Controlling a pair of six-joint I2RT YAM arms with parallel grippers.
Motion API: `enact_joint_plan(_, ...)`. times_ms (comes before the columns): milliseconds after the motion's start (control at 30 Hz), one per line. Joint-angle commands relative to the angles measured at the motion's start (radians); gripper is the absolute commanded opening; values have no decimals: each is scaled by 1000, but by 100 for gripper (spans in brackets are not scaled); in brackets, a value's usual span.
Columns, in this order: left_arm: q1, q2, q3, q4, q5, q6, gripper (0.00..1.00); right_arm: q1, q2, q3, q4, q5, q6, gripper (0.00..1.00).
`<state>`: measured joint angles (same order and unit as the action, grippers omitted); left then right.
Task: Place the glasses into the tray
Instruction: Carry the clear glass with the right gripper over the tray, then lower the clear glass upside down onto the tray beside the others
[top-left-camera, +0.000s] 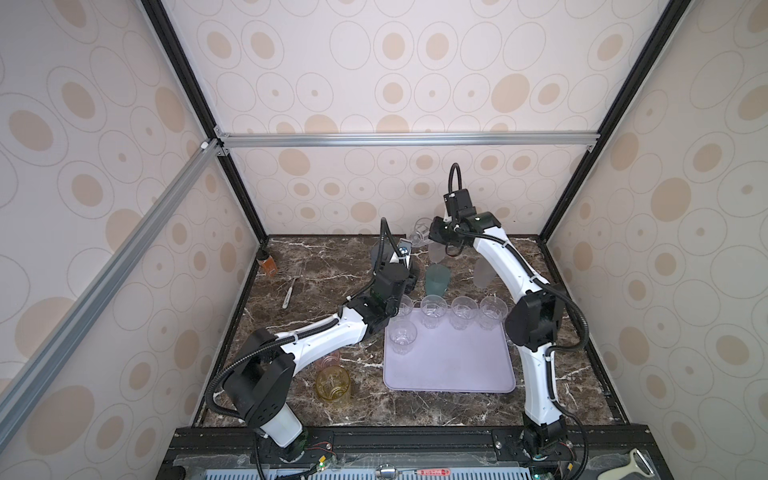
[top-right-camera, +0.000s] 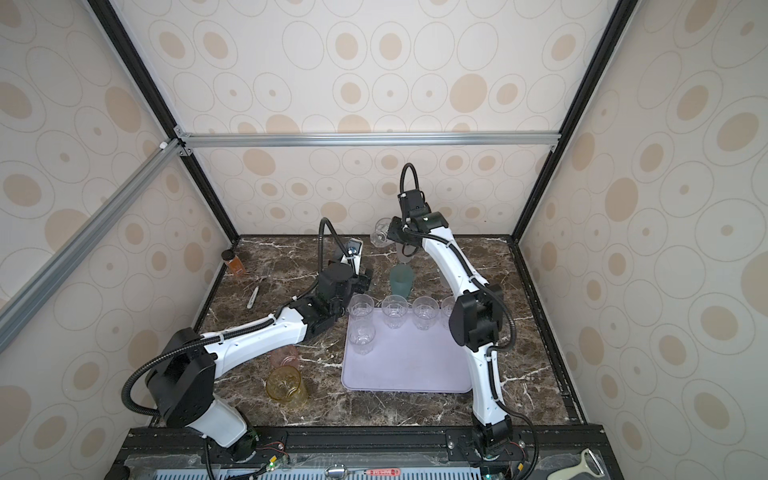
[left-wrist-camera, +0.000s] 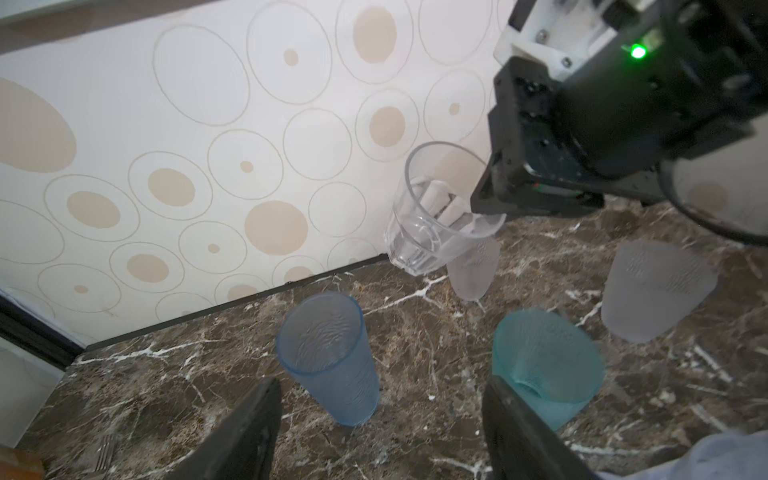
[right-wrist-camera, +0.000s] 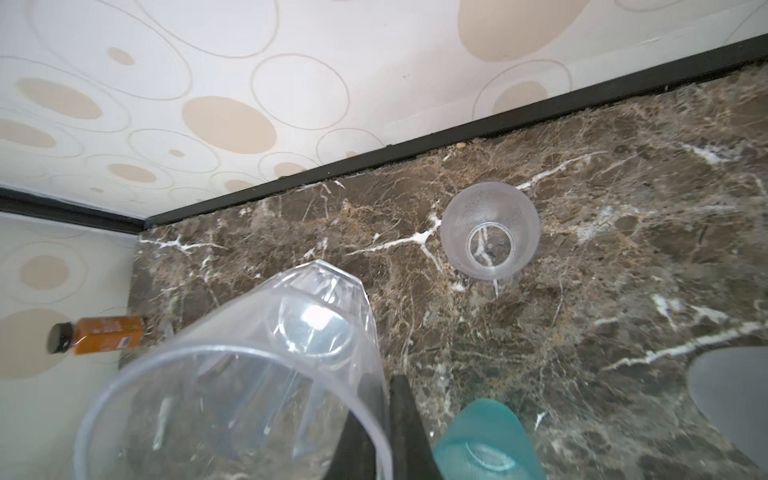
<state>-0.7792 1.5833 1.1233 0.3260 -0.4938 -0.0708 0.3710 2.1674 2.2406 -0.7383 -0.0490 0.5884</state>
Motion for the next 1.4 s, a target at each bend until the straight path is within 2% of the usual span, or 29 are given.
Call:
enact_joint_plan(0, 1, -67, 54, -80, 28, -72, 75, -1, -124, -114, 34, -34, 22, 3)
enact_joint_plan(333, -2, -253, -92, -74, 111, -250, 73, 42, -543, -577, 86, -93, 20, 1)
enact_joint_plan(500, -4, -304, -167, -67, 162, -330, 71, 69, -694, -747, 47, -115, 10, 0)
enact_joint_plan(633, -13, -310, -184, -131, 181, -334, 69, 114, -779, -851, -7, -123, 8, 0)
enact_joint_plan(800, -33, -338, -228, -167, 178, -336, 69, 200, -839, -918, -123, -46, -16, 0)
enact_joint_plan(1000, -34, -371, -286, -129, 193, -336, 69, 304, -857, -957, -243, 80, -49, 0)
enact_joint_plan(1367, -35, -322, -286, -130, 201, -336, 69, 341, -759, -1079, -130, 191, -64, 0)
